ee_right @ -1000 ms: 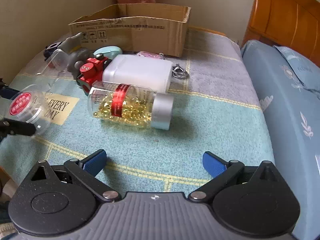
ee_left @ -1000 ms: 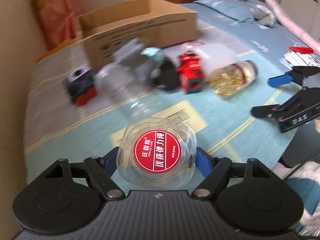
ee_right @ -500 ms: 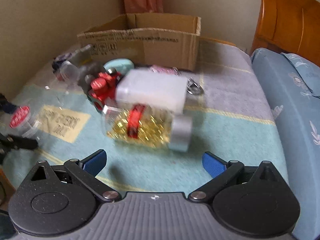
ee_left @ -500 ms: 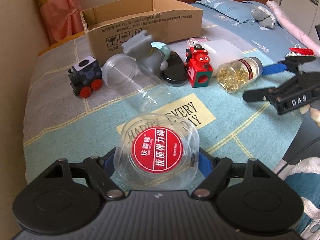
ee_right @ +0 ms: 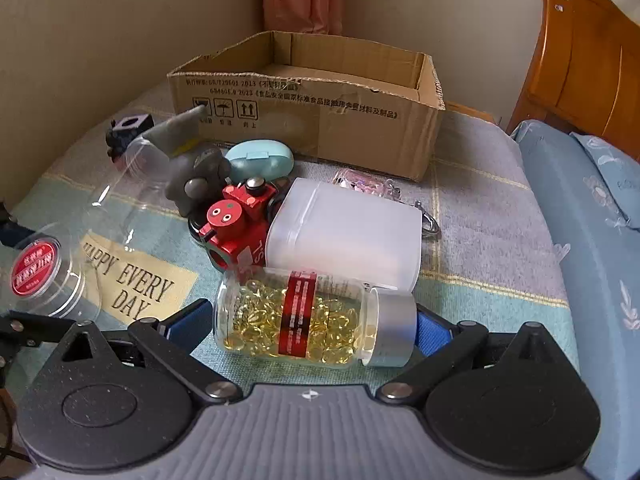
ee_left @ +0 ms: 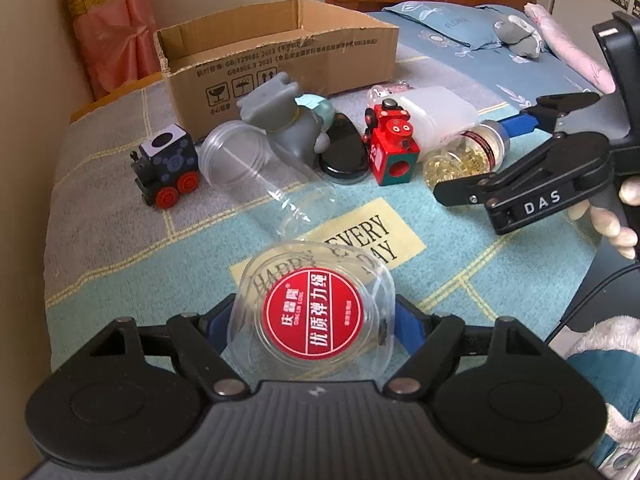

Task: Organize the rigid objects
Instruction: 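Grasp the clear red-labelled container with the left tool while the right tool grasps the capsule bottle, then carry both held containers into the cardboard box and open both tools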

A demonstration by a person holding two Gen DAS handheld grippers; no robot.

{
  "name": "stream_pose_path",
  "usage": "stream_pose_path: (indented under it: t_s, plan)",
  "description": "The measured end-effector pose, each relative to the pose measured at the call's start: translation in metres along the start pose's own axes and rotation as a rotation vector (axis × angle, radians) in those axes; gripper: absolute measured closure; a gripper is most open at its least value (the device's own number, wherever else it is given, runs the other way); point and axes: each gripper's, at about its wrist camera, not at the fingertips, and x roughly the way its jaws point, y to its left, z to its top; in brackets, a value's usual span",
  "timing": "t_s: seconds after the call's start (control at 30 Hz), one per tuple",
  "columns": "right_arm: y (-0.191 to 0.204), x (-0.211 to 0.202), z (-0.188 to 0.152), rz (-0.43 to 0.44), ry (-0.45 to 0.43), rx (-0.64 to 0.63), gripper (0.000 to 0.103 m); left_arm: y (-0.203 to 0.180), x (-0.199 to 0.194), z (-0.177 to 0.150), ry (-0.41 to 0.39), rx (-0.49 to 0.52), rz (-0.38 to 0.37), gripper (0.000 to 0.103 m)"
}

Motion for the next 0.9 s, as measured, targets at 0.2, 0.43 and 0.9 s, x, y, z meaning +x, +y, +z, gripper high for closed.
stream_pose_path:
  t_s: [0.2,0.43,0.9]
  plan:
    - [-0.003,0.002,0.001,-0.013,0.014,0.012,0.005,-0.001,0.001,0.004,0.011,0.006,-0.003,0.026]
    - [-0.006,-0.008,0.001,-0.003,0.032,-0.028,0.006,-0.002,-0.014,0.010,0.008,0.007,-0.011,0.026]
    - [-0.024,-0.056,0.031,0.094,-0.041,-0.121,0.006,-0.001,-0.049,0.075,-0.069,0.022,0.013,0.026]
